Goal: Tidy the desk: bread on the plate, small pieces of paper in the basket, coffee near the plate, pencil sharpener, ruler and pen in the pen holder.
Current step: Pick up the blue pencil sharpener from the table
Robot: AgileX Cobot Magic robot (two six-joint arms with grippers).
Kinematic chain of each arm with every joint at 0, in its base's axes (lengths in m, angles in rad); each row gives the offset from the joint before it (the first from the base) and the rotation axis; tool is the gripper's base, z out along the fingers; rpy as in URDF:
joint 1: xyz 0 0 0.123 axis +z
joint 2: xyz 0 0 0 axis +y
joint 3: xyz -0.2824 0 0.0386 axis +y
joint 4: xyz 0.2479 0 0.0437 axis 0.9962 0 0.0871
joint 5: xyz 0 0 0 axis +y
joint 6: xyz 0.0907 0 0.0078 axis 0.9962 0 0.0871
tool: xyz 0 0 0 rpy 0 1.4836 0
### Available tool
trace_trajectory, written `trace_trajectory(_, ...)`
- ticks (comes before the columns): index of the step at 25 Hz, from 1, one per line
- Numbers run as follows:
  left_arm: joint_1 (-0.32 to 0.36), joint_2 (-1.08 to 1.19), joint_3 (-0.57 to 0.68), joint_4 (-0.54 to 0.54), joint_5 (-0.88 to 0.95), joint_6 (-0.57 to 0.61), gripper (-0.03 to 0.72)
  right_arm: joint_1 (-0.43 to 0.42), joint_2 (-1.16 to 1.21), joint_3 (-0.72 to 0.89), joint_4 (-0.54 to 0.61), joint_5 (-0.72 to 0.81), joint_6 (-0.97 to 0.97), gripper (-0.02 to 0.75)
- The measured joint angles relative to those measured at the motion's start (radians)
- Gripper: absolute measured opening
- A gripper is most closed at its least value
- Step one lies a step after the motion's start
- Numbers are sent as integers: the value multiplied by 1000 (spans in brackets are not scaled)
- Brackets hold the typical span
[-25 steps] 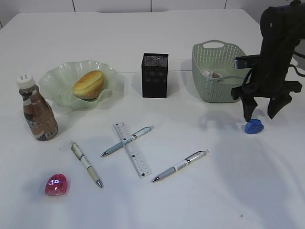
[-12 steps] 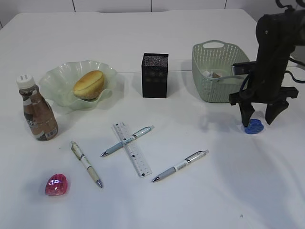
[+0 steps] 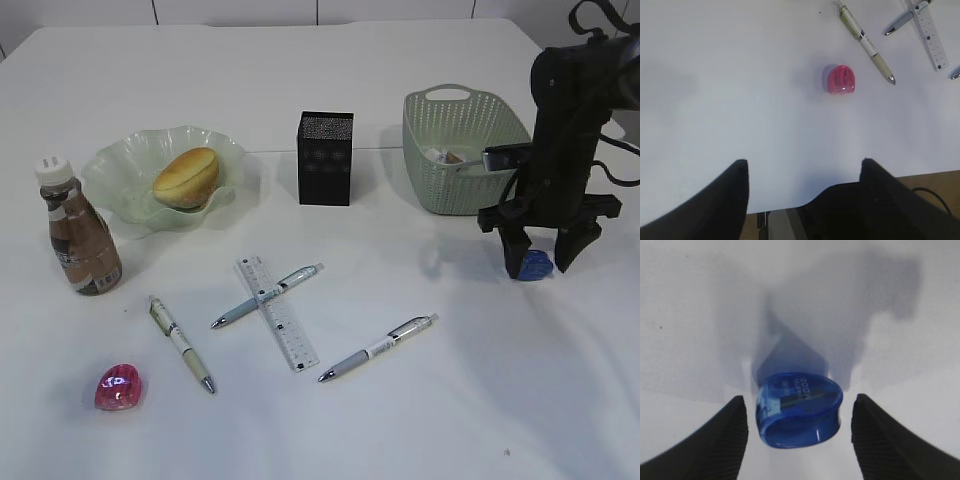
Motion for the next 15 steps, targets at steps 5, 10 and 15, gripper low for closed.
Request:
trace_trajectory(5,0,0,0,0,0,0,489,-2,11,0,2,0,0,512)
trace_trajectory(10,0,0,0,0,0,0,489,-2,15,0,2,-2,0,512)
trace_trajectory(15,0,0,0,0,0,0,489,-2,15,0,3,-2,0,511)
